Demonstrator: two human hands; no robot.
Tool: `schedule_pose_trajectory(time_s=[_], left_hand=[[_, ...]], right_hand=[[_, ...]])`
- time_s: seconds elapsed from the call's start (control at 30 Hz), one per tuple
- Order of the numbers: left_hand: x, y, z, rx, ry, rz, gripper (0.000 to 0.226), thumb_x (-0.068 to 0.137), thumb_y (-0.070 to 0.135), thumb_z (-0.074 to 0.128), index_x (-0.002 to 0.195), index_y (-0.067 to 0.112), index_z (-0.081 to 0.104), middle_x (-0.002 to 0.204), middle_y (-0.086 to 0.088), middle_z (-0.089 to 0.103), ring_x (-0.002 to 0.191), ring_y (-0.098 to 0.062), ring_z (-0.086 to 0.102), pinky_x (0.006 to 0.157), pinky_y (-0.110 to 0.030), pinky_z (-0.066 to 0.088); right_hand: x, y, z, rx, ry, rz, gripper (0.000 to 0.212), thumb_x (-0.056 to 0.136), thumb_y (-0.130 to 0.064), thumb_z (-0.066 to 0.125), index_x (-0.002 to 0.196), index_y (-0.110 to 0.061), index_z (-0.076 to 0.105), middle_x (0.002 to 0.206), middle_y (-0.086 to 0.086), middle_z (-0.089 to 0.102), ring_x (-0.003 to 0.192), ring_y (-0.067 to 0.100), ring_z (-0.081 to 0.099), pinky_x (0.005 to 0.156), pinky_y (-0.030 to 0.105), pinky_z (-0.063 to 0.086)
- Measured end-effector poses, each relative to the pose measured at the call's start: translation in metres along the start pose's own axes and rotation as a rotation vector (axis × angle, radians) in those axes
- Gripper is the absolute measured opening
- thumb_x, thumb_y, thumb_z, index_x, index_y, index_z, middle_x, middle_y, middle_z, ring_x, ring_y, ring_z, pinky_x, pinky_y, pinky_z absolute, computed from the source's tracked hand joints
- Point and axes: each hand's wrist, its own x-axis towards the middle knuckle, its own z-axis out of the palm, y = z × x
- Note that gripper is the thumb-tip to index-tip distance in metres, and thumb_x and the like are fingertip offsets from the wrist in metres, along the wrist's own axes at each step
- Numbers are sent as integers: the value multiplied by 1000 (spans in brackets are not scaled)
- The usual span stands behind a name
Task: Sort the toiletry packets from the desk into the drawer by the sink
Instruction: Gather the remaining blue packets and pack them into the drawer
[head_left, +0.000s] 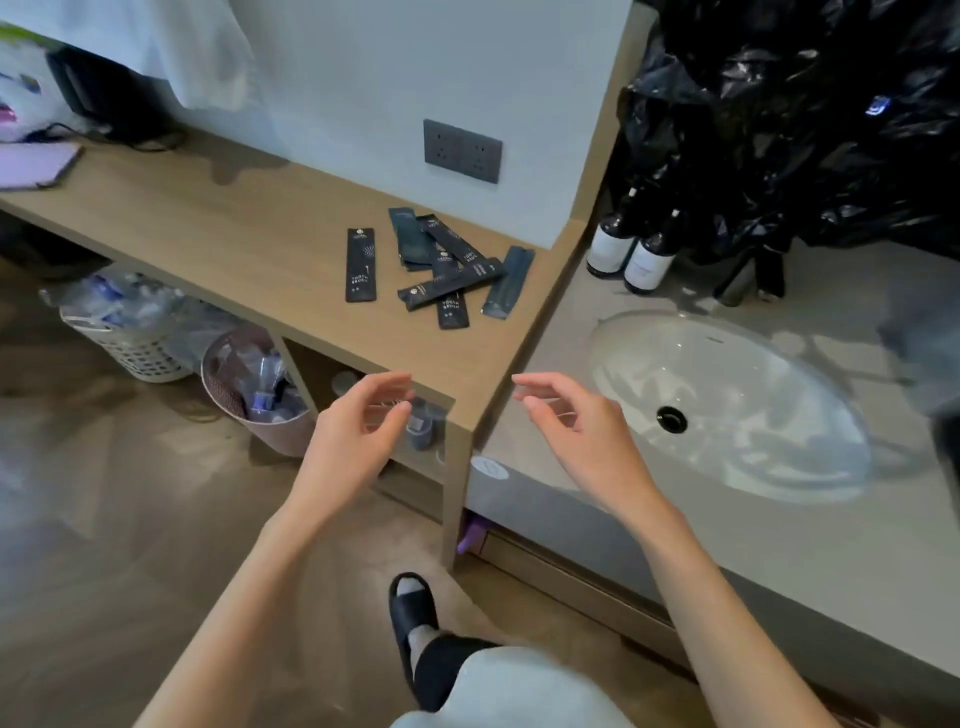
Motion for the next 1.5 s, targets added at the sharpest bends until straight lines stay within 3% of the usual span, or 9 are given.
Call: schedule_pose_trajectory(time_s=[0.2, 0.33, 0.47, 0.67, 0.8, 1.0, 1.17, 1.37, 1.5], left_hand=[[128, -60, -42, 77, 111, -44, 31, 92, 18, 56, 123, 18, 58, 108, 6, 67, 93, -5, 63, 74, -12, 45], [207, -104, -59, 142, 54, -153, 42, 91, 29, 55, 132, 22, 49, 117, 2, 64, 93, -12, 62, 79, -31, 52], [268, -137, -64, 190, -25, -228, 51, 90, 36, 56, 138, 22, 42, 128, 1, 59, 97, -14, 59, 77, -30, 48], [339, -190, -60, 224, -145, -297, 68, 87, 43, 59, 143, 13, 34, 140, -12, 48, 126, -26, 46, 102, -45, 43], [378, -216, -55, 266, -178, -351, 76, 82, 50, 61, 145, 18, 31, 140, -17, 42, 131, -32, 35, 106, -45, 33], [415, -234, -49, 494, -355, -174, 76, 83, 57, 55, 148, 37, 21, 158, -9, 10, 141, -34, 13, 112, -47, 22], [437, -252, -48, 696, -538, -13, 63, 89, 63, 35, 147, 43, 18, 161, 0, -7, 146, -33, -4, 117, -48, 9], [452, -251, -54, 702, -497, 80, 61, 92, 55, 37, 146, 26, 34, 161, -6, 0, 147, -27, -6, 120, -43, 4], [474, -229, -41, 491, -435, 48, 62, 93, 45, 44, 146, 14, 33, 159, -10, 14, 147, -26, 2, 119, -41, 10]], right_hand=[[133, -13, 68, -411, 96, -89, 29, 98, -30, 46, 125, -31, 56, 116, -10, 65, 103, 10, 61, 84, 36, 54], [214, -8, 106, -484, 91, -21, 32, 97, -29, 49, 128, -27, 54, 120, -8, 64, 108, 14, 59, 80, 31, 51], [280, 14, 136, -457, 24, 124, 37, 94, -27, 54, 131, -25, 51, 125, -3, 61, 112, 20, 58, 86, 39, 52], [343, 45, 169, -374, 13, 372, 52, 92, -35, 56, 141, -27, 40, 133, 6, 55, 120, 27, 53, 94, 41, 47], [371, 67, 193, -352, 64, 543, 59, 90, -43, 55, 143, -34, 32, 144, 9, 43, 131, 33, 41, 104, 47, 39], [380, 78, 221, -381, 3, 735, 62, 93, -53, 42, 149, -42, 17, 160, 6, 15, 142, 37, 22, 113, 50, 30], [370, 68, 236, -452, 4, 760, 62, 95, -54, 38, 150, -42, 13, 161, 5, 15, 145, 33, 16, 114, 45, 28], [362, 51, 236, -456, -24, 738, 53, 95, -56, 36, 146, -46, 26, 153, 4, 33, 137, 27, 32, 107, 43, 38], [374, 47, 221, -493, 184, 701, 50, 94, -52, 42, 143, -41, 35, 138, 5, 45, 130, 24, 36, 101, 41, 42]])
